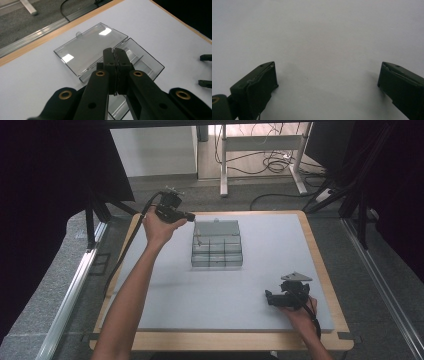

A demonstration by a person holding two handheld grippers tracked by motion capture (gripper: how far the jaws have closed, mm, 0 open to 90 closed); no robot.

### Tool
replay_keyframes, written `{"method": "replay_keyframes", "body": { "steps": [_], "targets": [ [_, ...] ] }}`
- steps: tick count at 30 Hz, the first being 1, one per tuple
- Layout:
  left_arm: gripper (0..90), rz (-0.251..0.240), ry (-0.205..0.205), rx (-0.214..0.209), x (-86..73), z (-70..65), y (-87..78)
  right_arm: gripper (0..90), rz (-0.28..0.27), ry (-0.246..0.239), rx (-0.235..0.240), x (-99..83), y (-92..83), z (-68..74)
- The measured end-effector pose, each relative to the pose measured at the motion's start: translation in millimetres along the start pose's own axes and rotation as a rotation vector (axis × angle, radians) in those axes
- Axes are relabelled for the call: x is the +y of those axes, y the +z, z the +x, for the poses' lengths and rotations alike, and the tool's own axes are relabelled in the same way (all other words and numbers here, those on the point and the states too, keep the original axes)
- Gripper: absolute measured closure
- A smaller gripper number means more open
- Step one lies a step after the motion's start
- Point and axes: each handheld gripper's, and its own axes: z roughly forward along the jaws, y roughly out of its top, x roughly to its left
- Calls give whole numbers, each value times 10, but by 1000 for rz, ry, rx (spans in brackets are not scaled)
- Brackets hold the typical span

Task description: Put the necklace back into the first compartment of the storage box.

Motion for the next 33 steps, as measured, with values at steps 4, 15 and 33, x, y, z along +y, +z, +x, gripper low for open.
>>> {"method": "replay_keyframes", "body": {
  "steps": [4, 15, 33],
  "targets": [
    [896, 12, -9, 3, -22, 14, 145, 20, 0, -1, 0, 0, -1, -1],
    [895, 60, -44, 32, -235, 139, 528, 20, 1, -2, 0, -1, 0, -1],
    [880, 146, -60, 31, -614, 175, 987, 19, 1, -3, -1, -1, 0, -1]
  ]
}}
